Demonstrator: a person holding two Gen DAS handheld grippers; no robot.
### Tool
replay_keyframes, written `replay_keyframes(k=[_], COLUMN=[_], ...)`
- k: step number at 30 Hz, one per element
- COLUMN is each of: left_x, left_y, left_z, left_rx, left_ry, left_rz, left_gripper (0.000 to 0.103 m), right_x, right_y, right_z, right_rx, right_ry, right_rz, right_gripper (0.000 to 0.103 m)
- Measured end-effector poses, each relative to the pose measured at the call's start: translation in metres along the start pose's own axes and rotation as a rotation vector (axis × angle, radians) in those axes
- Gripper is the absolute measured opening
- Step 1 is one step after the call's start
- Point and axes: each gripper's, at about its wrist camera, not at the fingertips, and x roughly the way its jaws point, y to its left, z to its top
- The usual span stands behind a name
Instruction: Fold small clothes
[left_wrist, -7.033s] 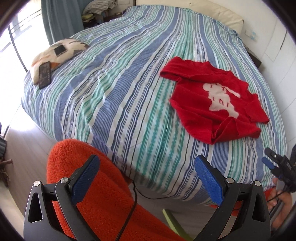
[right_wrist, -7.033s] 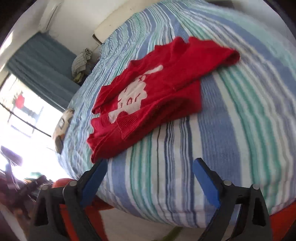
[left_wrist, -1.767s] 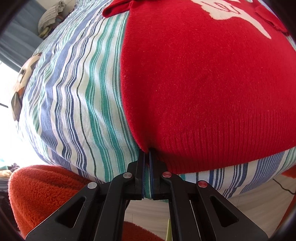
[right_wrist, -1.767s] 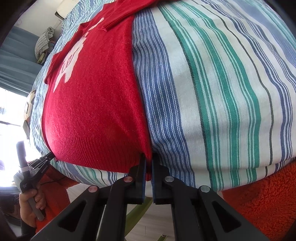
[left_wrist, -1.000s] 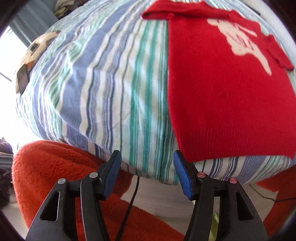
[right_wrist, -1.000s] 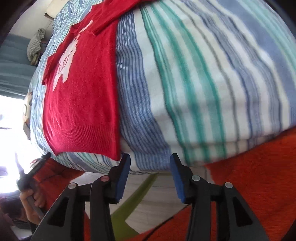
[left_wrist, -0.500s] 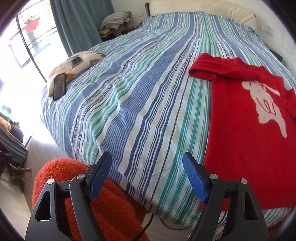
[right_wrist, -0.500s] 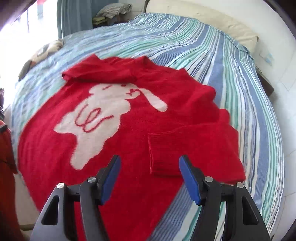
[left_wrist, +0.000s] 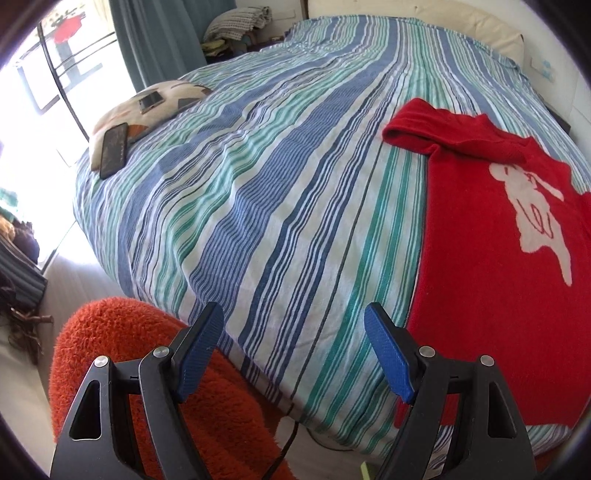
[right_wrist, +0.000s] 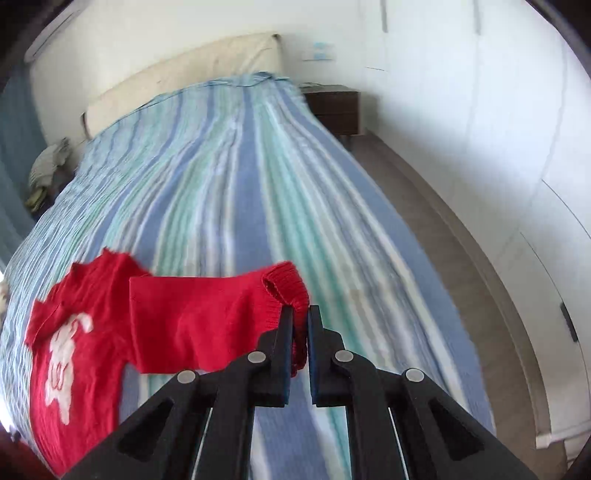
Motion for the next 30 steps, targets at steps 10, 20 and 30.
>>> replay_keyframes(k=[10, 20, 30], left_x=[-0.002, -0.001, 0.001], left_y=[-0.004, -0.005, -0.001], left_z=[-0.004, -0.005, -0.006], left_rx=[0.038, 0.036, 0.031], left_ry=[-0.012, -0.008, -0.001], left_rz=[0.026, 0.026, 0.034], left_gripper=[0.081, 0.080, 0.081], right_x=[0.046, 0.067, 0.055], right_y=[-0.088, -0.116, -0.100], right_z=[-0.064, -0.088, -0.087], right_rx=[0.360, 0.685, 0.454], right_ry=[0.139, 0.104, 0.110], right_rz=[0.060, 0.358, -0.074], right_gripper=[0.007, 0.044, 0.002])
